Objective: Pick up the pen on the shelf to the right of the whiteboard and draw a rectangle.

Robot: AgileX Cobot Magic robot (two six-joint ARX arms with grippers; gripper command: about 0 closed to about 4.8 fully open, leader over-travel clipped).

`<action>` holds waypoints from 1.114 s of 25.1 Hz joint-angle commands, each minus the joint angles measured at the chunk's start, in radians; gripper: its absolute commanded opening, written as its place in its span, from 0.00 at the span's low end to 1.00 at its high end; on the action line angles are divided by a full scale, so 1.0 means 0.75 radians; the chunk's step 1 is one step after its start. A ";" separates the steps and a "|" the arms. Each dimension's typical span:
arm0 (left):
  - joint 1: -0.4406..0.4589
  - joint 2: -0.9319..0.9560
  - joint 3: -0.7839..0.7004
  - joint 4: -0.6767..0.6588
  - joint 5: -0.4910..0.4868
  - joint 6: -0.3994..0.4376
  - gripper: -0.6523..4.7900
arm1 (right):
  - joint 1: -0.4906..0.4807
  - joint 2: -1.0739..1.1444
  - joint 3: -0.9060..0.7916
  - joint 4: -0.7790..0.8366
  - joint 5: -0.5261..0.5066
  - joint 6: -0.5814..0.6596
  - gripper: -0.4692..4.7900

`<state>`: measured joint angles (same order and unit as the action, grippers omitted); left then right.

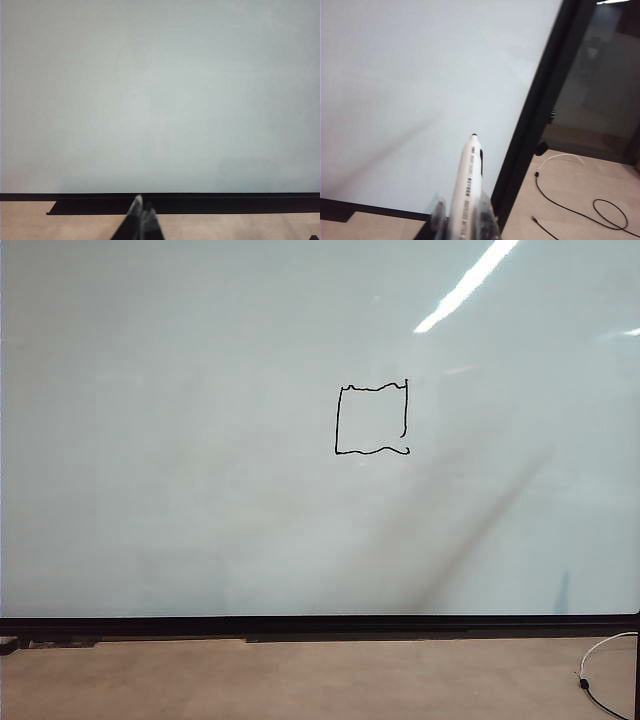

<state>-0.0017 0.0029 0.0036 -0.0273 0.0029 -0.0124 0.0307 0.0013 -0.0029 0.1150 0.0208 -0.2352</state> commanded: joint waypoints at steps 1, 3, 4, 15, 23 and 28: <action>0.000 0.001 0.004 0.008 0.001 0.006 0.11 | -0.052 0.000 0.005 0.038 -0.053 0.012 0.08; -0.001 0.001 0.004 0.008 0.001 0.006 0.11 | -0.086 0.000 0.005 0.044 -0.075 0.027 0.08; 0.000 0.001 0.004 0.008 0.001 0.006 0.11 | -0.118 0.000 0.005 0.051 -0.103 0.037 0.08; 0.000 0.001 0.004 0.008 0.001 0.006 0.11 | -0.164 0.000 0.005 0.050 -0.046 0.068 0.08; 0.000 0.001 0.004 0.008 0.001 0.006 0.11 | -0.163 0.000 0.005 0.051 -0.046 0.068 0.08; 0.000 0.001 0.004 0.008 0.001 0.006 0.11 | -0.163 0.000 0.005 0.051 -0.046 0.068 0.08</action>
<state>-0.0017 0.0029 0.0036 -0.0269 0.0032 -0.0124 -0.0921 0.0010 -0.0029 0.1402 -0.0189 -0.1852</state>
